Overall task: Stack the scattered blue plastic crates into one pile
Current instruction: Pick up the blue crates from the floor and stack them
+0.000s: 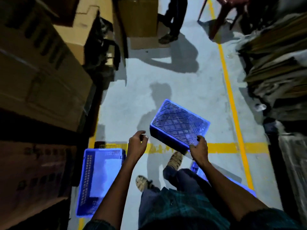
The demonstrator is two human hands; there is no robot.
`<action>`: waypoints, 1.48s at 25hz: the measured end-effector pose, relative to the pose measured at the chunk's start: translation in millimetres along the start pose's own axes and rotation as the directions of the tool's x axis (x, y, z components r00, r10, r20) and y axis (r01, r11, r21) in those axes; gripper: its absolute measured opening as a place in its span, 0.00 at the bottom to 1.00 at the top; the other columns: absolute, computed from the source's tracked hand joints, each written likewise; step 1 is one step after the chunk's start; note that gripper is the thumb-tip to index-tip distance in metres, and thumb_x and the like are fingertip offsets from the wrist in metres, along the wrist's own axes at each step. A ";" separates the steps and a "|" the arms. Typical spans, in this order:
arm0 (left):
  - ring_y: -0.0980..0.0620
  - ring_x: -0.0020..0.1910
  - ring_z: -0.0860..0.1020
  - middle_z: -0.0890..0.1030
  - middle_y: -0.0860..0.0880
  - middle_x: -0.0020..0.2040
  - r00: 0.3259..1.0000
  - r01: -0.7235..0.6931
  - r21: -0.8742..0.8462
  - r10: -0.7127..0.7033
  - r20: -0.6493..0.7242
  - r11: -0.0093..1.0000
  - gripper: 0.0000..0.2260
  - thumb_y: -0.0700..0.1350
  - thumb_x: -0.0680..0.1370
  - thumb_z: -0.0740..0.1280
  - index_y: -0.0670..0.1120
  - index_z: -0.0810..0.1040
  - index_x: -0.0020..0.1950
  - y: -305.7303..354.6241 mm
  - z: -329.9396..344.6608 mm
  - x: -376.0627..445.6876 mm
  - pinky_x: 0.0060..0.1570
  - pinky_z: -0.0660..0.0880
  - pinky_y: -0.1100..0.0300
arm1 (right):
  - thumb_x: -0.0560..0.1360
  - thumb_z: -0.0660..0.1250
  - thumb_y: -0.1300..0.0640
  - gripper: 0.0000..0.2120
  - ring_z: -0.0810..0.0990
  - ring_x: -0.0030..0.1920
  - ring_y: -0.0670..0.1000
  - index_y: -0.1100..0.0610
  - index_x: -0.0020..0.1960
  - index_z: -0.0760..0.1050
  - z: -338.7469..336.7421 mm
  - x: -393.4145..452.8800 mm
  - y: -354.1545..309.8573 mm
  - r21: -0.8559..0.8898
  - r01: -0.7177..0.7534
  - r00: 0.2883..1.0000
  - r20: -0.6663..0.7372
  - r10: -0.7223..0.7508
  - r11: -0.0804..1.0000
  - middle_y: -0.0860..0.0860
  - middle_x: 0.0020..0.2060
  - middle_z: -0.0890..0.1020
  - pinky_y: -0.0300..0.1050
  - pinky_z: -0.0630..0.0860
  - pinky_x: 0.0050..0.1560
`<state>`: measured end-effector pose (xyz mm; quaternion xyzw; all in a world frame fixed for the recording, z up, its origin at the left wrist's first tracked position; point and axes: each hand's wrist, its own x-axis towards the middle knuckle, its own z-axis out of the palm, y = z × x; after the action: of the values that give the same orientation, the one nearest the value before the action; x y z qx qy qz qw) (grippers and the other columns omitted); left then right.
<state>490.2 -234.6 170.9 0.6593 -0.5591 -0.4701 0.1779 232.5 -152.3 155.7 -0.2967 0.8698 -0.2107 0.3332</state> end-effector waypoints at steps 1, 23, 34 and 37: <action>0.48 0.46 0.82 0.85 0.44 0.48 0.998 -0.031 0.040 0.028 0.062 0.999 0.12 0.42 0.79 0.66 0.43 0.80 0.61 16.9 19.3 14.6 0.47 0.73 0.62 | 0.73 0.65 0.66 0.26 0.72 0.65 0.61 0.65 0.70 0.66 -12.5 10.4 13.7 0.033 -0.065 0.997 -0.034 0.066 0.997 0.62 0.66 0.72 0.52 0.70 0.65; 0.39 0.56 0.81 0.82 0.35 0.55 0.894 0.011 0.404 -0.190 0.406 0.915 0.16 0.40 0.79 0.64 0.34 0.75 0.65 -131.3 432.5 282.2 0.58 0.76 0.48 | 0.76 0.68 0.53 0.34 0.70 0.68 0.65 0.67 0.75 0.59 149.2 324.1 311.8 0.281 -0.619 0.759 -0.022 0.650 0.733 0.66 0.68 0.70 0.55 0.68 0.67; 0.41 0.55 0.80 0.81 0.37 0.55 0.924 -0.096 0.280 -0.019 0.382 0.955 0.14 0.38 0.78 0.64 0.37 0.75 0.63 -163.3 500.7 253.1 0.57 0.76 0.52 | 0.75 0.71 0.56 0.09 0.80 0.49 0.62 0.62 0.44 0.77 189.8 351.2 382.4 0.189 -0.457 0.879 -0.055 0.474 0.869 0.66 0.43 0.79 0.51 0.71 0.50; 0.41 0.55 0.80 0.82 0.37 0.54 0.924 -0.113 0.294 -0.008 0.382 0.949 0.13 0.41 0.79 0.64 0.38 0.76 0.62 -131.4 482.9 252.4 0.56 0.77 0.50 | 0.72 0.74 0.54 0.12 0.74 0.41 0.52 0.57 0.41 0.72 167.3 334.1 351.3 0.286 -0.435 0.888 -0.021 0.459 0.854 0.56 0.37 0.74 0.43 0.70 0.43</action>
<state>152.7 -281.4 -274.1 0.5604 -0.6675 -0.4896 -0.0266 17.5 -141.7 -309.7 -0.0282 0.8911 -0.2582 0.3721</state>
